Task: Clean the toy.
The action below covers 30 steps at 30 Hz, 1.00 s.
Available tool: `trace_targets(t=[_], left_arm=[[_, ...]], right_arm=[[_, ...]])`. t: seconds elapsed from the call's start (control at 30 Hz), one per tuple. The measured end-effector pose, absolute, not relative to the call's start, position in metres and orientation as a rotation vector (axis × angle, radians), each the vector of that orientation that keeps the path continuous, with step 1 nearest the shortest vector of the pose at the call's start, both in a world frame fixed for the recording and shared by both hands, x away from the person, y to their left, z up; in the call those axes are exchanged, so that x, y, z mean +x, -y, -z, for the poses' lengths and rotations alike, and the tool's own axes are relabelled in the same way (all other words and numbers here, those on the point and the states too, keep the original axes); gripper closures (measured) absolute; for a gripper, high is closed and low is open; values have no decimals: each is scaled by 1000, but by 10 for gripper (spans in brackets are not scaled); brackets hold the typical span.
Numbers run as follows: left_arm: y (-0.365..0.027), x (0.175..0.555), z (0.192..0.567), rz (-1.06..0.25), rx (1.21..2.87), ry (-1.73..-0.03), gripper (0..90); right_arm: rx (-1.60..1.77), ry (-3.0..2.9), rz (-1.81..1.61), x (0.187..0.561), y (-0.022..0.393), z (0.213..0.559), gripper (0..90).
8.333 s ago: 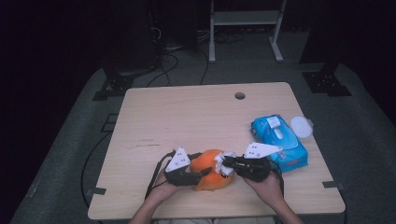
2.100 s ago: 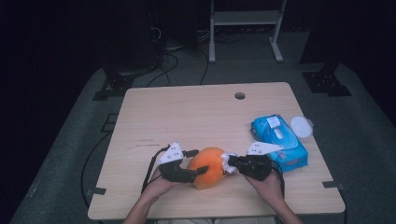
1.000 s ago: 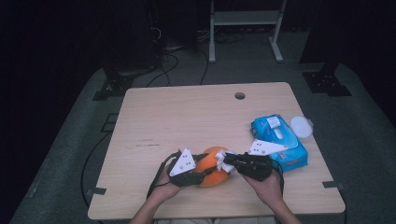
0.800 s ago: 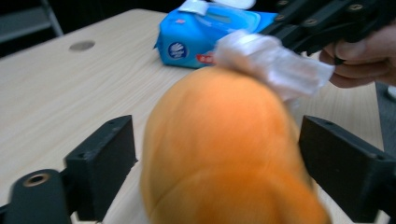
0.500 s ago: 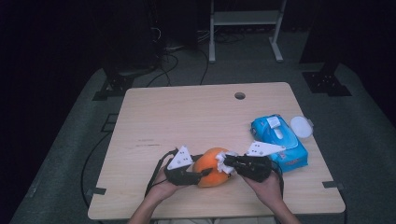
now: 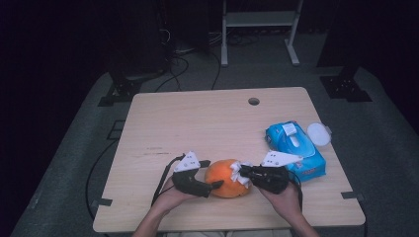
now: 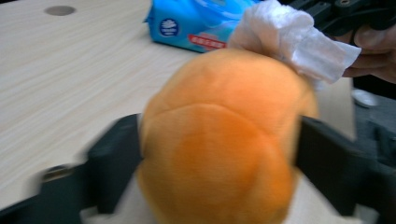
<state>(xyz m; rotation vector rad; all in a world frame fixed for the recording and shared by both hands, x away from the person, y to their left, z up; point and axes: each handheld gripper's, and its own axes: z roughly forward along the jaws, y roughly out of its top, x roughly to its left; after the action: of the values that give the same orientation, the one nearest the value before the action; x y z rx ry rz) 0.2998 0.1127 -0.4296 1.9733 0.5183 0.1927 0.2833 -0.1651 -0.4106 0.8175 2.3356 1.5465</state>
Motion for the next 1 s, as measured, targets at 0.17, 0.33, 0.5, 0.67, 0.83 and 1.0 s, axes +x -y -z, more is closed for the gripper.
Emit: trace_targets(t=[0.17, 0.33, 0.5, 0.67, 0.83, 1.0], left_arm=[[-105, 292, 424, -323, 1982, -399, 504], [-95, 285, 422, -341, 2010, -322, 479], [-101, 296, 426, -241, 1965, -516, 172], [-96, 289, 427, -283, 1976, -443, 418], [-93, 284, 425, -334, 2017, -366, 449], [-97, 286, 427, -316, 2007, -378, 452]], right_arm=[[774, -2326, -1589, 278, 159, 403, 838], [711, -2327, -1620, 272, 151, 396, 838], [741, -2349, -1578, 278, 156, 404, 839], [743, -2339, -1578, 276, 155, 402, 838], [676, -2348, -1589, 270, 144, 399, 838], [748, -2319, -1516, 281, 160, 401, 839]])
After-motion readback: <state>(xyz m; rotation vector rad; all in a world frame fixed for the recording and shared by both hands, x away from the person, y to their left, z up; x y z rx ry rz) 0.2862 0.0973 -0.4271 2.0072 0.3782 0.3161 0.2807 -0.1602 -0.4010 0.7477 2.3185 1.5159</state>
